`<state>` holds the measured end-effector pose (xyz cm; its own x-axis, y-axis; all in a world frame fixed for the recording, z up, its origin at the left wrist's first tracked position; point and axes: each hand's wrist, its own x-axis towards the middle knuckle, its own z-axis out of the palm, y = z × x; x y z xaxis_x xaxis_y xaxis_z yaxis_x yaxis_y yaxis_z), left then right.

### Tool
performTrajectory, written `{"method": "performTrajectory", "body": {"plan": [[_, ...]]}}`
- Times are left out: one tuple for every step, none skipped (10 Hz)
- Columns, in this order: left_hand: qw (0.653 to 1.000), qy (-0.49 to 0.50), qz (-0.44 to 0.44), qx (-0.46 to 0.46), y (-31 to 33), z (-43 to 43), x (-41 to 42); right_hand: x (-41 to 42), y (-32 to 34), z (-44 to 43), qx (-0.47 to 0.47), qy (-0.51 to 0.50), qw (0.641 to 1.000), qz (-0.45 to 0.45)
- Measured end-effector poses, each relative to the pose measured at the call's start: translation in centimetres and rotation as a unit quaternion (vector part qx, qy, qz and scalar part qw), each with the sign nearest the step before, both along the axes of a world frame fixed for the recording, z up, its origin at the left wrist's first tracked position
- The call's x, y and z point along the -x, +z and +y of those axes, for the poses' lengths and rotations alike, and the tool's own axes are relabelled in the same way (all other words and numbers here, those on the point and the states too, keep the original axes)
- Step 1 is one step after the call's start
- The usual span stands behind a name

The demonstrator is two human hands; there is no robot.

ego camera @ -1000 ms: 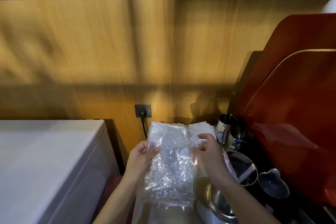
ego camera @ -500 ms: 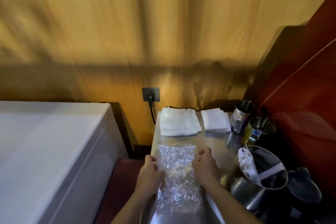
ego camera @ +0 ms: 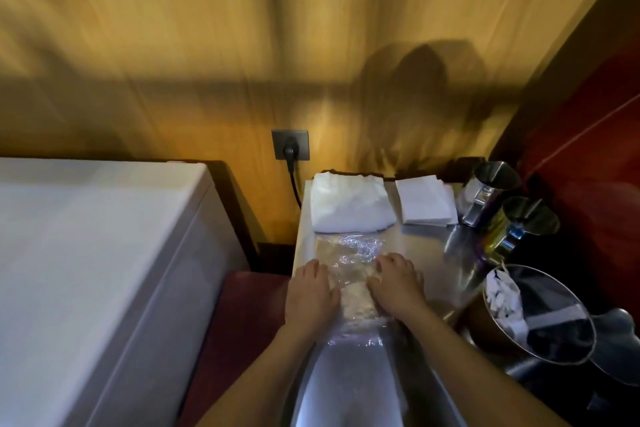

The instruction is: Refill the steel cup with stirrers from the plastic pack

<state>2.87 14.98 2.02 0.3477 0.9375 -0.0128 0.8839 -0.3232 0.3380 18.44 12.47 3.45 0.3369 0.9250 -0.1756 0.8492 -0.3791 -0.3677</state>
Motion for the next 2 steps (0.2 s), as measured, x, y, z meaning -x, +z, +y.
{"method": "performTrajectory", "body": {"plan": [[1.0,-0.014,0.013,-0.009,-0.02,0.3,0.41,0.03,-0.57,-0.16,0.0,0.008,0.999,-0.036],[0.998,-0.034,0.017,-0.048,0.94,0.9,0.78,0.22,0.16,0.07,-0.014,0.027,0.997,-0.074]]}}
